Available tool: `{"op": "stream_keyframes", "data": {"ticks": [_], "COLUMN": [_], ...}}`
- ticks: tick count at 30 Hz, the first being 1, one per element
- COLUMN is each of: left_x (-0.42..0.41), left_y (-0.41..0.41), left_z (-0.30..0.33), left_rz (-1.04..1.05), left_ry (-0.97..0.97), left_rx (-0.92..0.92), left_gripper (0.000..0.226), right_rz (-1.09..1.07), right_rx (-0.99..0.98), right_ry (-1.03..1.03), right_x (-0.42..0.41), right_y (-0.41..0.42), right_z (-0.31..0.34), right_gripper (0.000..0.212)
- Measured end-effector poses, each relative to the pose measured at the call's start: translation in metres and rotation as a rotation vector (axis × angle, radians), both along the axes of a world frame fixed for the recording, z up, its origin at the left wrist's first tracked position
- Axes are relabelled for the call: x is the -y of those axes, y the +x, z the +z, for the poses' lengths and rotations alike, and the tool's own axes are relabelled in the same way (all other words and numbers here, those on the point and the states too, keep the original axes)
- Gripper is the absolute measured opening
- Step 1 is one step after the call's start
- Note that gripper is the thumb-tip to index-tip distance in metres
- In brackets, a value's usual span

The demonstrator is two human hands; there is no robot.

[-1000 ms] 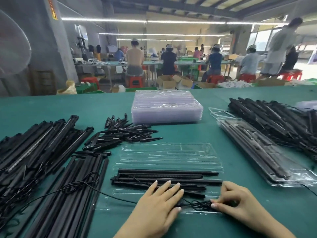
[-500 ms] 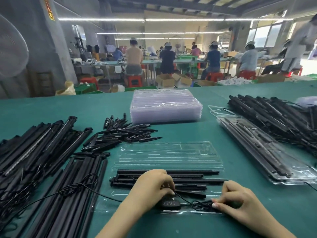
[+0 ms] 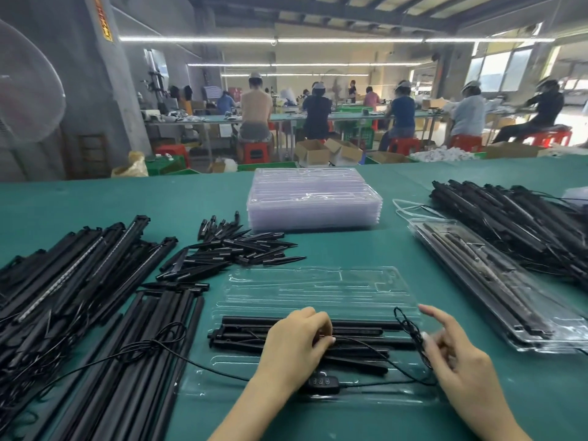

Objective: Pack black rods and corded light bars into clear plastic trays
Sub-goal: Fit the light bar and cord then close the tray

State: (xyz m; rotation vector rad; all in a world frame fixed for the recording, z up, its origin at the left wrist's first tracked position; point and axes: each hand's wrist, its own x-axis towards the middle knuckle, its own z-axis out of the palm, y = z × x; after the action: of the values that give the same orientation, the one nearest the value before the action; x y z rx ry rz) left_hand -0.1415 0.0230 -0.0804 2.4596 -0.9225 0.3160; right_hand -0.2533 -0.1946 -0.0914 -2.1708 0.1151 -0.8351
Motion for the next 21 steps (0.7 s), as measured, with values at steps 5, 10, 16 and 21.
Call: {"op": "stream_keyframes", "data": {"ticks": [5, 10, 16, 21], "left_x": [0.008, 0.017, 0.011, 0.003], "left_y": [0.006, 0.015, 0.02, 0.012], "left_z": [-0.006, -0.004, -0.004, -0.003], "left_rz": [0.112, 0.138, -0.011, -0.084], "left_ry": [-0.056, -0.046, 0.011, 0.278], "left_rx": [0.033, 0.067, -0.001, 0.101], "left_gripper": [0.013, 0.012, 0.02, 0.037], "right_rz": [-0.131, -0.243, -0.154, 0.016], "right_rx": [-0.067, -0.023, -0.168, -0.406], "right_ry": [0.037, 0.175, -0.292, -0.628], "right_x": [-0.001, 0.009, 0.013, 0.034], "right_y": [0.001, 0.001, -0.01, -0.012], "right_z": [0.005, 0.008, 0.01, 0.019], "right_gripper": [0.042, 0.048, 0.036, 0.047]}}
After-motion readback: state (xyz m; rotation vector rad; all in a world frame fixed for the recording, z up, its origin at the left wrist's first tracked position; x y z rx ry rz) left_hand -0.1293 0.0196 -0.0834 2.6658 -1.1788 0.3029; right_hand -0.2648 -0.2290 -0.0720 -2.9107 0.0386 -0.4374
